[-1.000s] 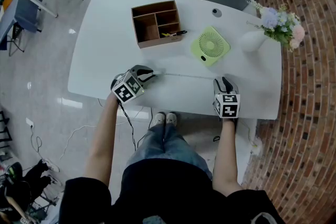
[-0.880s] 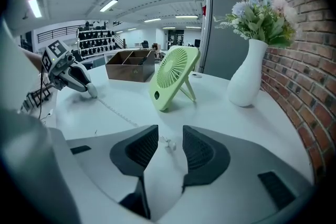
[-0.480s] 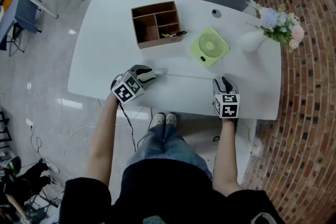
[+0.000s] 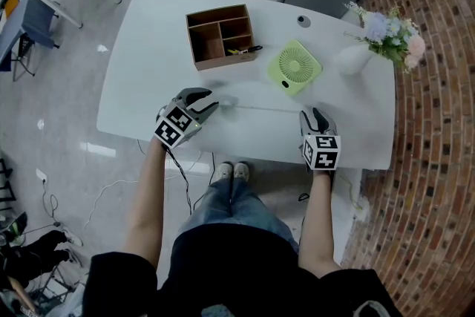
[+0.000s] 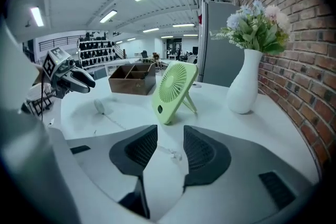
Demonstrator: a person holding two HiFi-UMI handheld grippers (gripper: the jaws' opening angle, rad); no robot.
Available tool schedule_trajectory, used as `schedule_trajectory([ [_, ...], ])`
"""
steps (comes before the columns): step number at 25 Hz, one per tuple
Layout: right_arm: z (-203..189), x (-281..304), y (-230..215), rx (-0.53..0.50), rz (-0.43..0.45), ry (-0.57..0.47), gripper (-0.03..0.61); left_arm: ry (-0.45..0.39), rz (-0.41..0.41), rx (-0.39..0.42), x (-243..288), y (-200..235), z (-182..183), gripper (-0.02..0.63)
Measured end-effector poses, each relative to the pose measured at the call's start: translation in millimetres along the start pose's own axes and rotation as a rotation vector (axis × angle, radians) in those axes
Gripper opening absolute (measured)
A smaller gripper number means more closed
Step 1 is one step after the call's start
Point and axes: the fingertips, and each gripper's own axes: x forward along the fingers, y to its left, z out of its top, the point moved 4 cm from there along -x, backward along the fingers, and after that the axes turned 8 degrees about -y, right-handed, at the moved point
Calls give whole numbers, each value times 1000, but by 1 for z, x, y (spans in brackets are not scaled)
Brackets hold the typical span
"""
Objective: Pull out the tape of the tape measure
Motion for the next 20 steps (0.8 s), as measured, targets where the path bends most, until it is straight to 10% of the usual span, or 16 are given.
schedule_trajectory([
  [12,98,-43,26,82,20,-357,76,-417,318,-170,-52,18,122,40],
  [20,131,-75,41,106,2,-512,5,-501,403,-137,-70,-12,153,23],
])
